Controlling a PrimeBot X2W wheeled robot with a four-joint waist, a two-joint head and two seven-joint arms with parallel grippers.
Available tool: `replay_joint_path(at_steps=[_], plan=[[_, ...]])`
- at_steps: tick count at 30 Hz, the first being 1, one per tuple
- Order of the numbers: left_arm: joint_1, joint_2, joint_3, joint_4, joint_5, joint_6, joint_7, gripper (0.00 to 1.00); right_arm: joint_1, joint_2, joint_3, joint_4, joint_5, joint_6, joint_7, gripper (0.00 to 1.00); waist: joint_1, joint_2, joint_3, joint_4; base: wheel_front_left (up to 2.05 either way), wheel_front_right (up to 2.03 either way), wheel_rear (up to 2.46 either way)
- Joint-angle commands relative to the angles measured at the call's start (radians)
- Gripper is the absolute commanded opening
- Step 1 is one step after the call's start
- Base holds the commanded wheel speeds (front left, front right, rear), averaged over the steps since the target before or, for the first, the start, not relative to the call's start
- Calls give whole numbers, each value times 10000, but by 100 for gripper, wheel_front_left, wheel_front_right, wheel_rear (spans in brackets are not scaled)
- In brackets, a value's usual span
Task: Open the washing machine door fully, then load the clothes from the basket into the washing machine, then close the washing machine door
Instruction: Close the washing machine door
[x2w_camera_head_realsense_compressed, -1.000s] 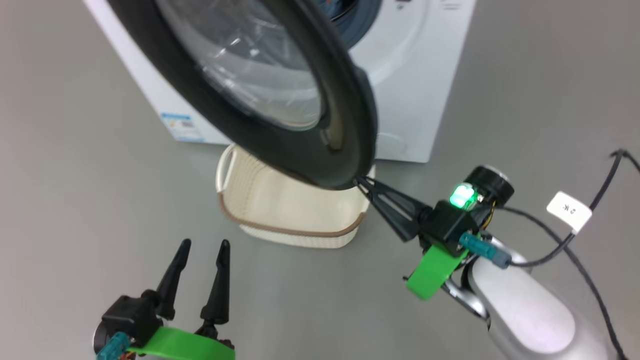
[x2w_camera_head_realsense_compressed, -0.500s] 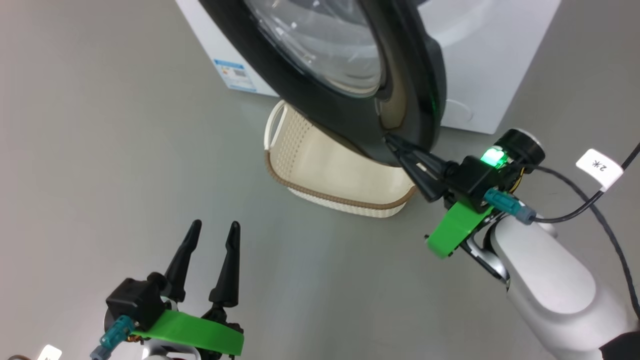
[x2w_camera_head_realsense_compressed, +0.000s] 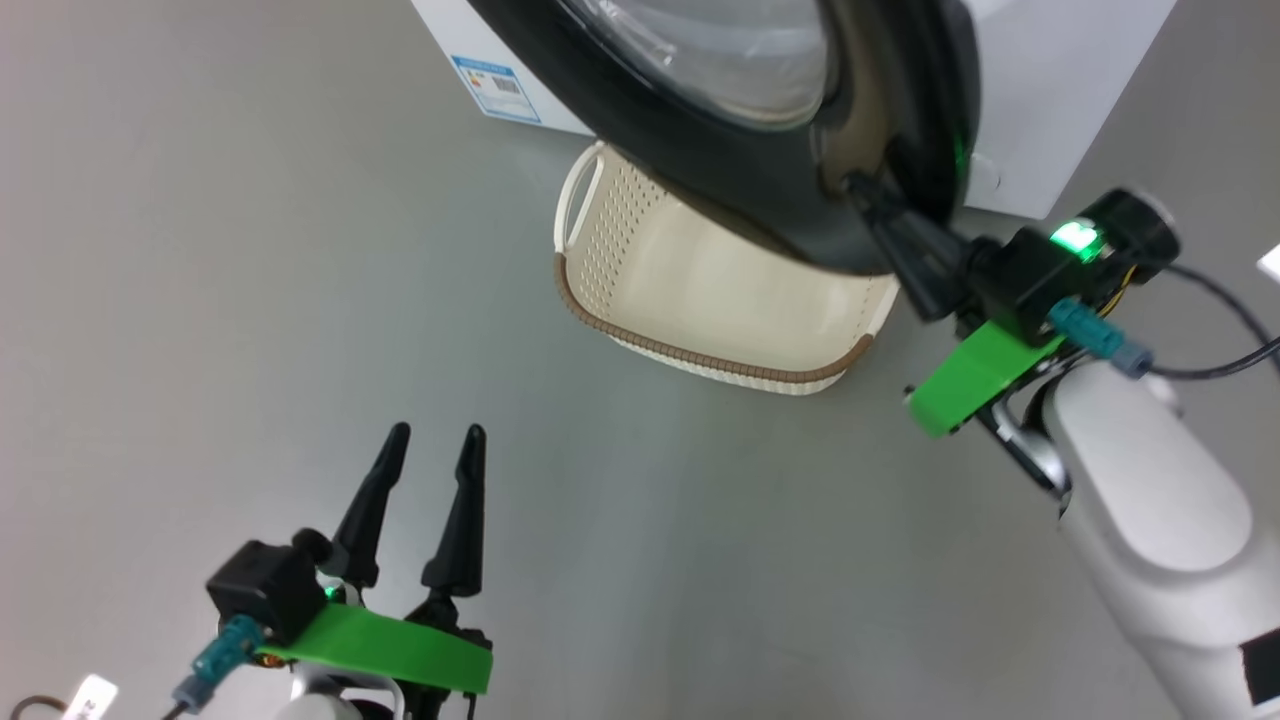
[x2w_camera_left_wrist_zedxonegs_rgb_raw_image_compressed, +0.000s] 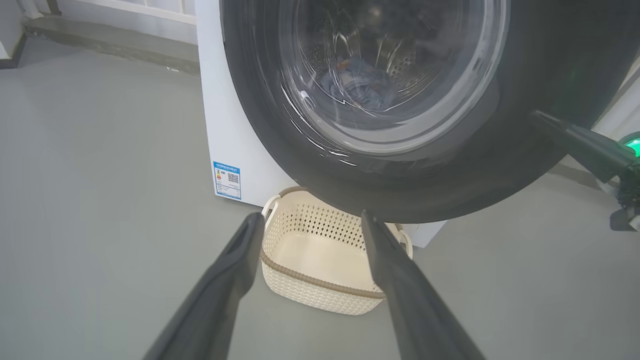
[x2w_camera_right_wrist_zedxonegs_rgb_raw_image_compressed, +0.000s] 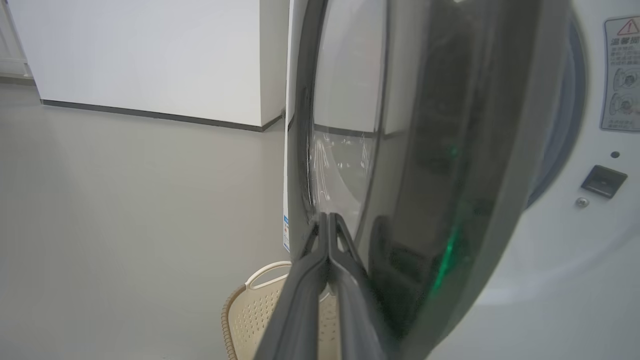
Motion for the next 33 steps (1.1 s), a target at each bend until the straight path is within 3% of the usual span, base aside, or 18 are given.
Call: replay_joint_path(at_steps=[1, 21, 33], plan=[[-273, 142, 350, -259, -154, -27, -65, 100, -156, 59, -6, -190, -98, 14, -48, 0, 0, 0, 143, 21, 0, 0, 0], [-869, 141, -252, -346, -930, -27, -65, 100, -2825, -675, -1333, 886, -759, 14, -48, 0, 0, 0, 1695, 606, 0, 0, 0], [-939, 141, 39, -358, -1187, -27, -65, 100, -4248, -974, -1791, 1826, -1295, 14, -48, 0, 0, 0, 2066, 1089, 0, 0, 0]])
